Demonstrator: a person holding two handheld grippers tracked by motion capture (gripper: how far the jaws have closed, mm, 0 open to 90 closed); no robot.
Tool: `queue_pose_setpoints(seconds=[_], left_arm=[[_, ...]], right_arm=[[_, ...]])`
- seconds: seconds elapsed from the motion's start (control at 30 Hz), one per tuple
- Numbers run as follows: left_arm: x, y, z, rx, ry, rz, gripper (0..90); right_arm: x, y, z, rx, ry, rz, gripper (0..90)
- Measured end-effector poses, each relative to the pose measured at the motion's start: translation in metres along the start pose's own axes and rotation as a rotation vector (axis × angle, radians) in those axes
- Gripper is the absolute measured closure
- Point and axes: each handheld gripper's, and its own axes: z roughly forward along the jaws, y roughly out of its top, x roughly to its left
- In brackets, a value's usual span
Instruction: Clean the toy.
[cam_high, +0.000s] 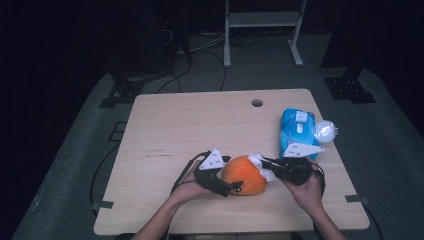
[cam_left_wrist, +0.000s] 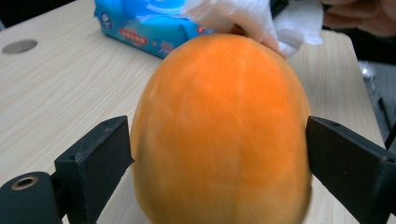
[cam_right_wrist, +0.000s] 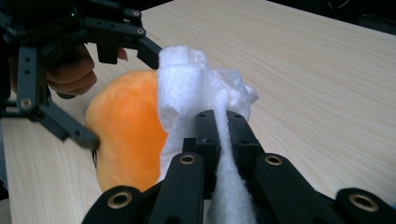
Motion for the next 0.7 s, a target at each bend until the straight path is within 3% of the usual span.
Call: queue_pose_setpoints(seconds=[0.07,0.1,0.13,0.17,0.27,0.33,0.43,0.5,0.53,0.57,0.67,0.7], left_arm=[[0.002,-0.001,0.000,0.021,-0.028,-0.009,9.0],[0.001,-0.002,0.000,0.021,-0.022,0.007,15.0],[-0.001,0.002,0.000,0.010,-0.012,-0.008,23.7],[-0.001,0.002,0.000,0.010,-0.012,-0.008,25.7],[-0.011,0.013,0.002,-0.021,0.013,0.031,29.6],[-0.022,0.019,0.004,-0.018,0.033,0.108,32.7],[-0.021,0.014,0.003,-0.019,0.017,0.108,32.2],[-0.018,0.012,0.003,-0.020,0.009,0.101,27.6],[-0.012,0.009,0.003,-0.021,0.011,0.062,22.0],[-0.012,0.009,0.003,-0.021,0.011,0.062,16.8],[-0.004,0.007,0.004,-0.012,-0.001,-0.037,14.9],[-0.005,0.006,0.004,-0.016,-0.010,-0.028,20.7]], right_arm=[[-0.001,0.000,0.000,-0.002,0.003,0.007,84.1],[-0.002,0.000,-0.001,-0.006,0.004,0.020,84.1],[0.000,0.004,-0.004,-0.031,0.012,0.024,84.2],[0.000,0.004,-0.004,-0.031,0.012,0.024,84.2],[0.019,0.015,-0.003,-0.042,0.023,-0.057,84.1],[0.036,0.022,0.001,-0.040,0.051,-0.128,84.1],[0.031,0.020,-0.001,-0.031,0.041,-0.124,84.2],[0.028,0.018,-0.001,-0.025,0.039,-0.112,84.2],[0.020,0.014,-0.002,-0.019,0.028,-0.087,84.3],[0.020,0.014,-0.002,-0.019,0.028,-0.087,84.3],[0.013,0.011,-0.003,-0.015,-0.004,-0.074,84.3],[0.012,0.011,-0.003,-0.014,-0.006,-0.068,84.3]])
